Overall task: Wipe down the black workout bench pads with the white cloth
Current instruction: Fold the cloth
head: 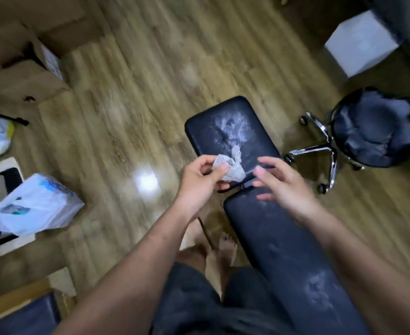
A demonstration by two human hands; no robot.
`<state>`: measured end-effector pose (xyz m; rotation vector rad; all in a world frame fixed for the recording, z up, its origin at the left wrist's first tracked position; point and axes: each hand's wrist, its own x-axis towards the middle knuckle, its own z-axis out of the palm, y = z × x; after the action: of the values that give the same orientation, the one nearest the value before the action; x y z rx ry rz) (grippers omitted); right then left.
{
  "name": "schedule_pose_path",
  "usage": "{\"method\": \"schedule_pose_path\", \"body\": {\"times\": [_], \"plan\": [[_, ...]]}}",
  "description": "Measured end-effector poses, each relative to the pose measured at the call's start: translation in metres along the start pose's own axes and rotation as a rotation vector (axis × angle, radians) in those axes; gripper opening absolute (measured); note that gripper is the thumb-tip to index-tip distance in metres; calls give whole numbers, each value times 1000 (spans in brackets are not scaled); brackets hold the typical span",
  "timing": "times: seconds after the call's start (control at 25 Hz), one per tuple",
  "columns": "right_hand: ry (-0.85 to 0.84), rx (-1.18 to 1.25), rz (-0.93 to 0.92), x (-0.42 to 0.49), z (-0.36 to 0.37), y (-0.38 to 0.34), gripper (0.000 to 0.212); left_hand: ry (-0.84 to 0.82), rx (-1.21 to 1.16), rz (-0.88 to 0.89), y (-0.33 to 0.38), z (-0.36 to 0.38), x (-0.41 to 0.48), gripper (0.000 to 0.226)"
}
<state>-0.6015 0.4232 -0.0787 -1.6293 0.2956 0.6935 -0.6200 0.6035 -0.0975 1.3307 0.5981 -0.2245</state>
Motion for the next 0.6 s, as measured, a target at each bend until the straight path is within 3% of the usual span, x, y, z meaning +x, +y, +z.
{"method": "schedule_pose_path", "body": {"times": [0.16,0.28,0.32,0.44,0.6], "plan": [[-85,-58,-300,-34,53,-95,29,60,-28,186,100,-18,-41,14],[-49,-130,-454,-27,86,-155,14,46,3,337,166,-48,-55,14],[-49,-94,-451,-21,98,-174,5,55,6,370,184,-63,-55,14],[-117,151,-315,2,143,-227,19,89,-99,348,227,-124,-39,18],[-194,327,-233,51,222,-275,19,-11,-376,233,268,-206,4,27]]}}
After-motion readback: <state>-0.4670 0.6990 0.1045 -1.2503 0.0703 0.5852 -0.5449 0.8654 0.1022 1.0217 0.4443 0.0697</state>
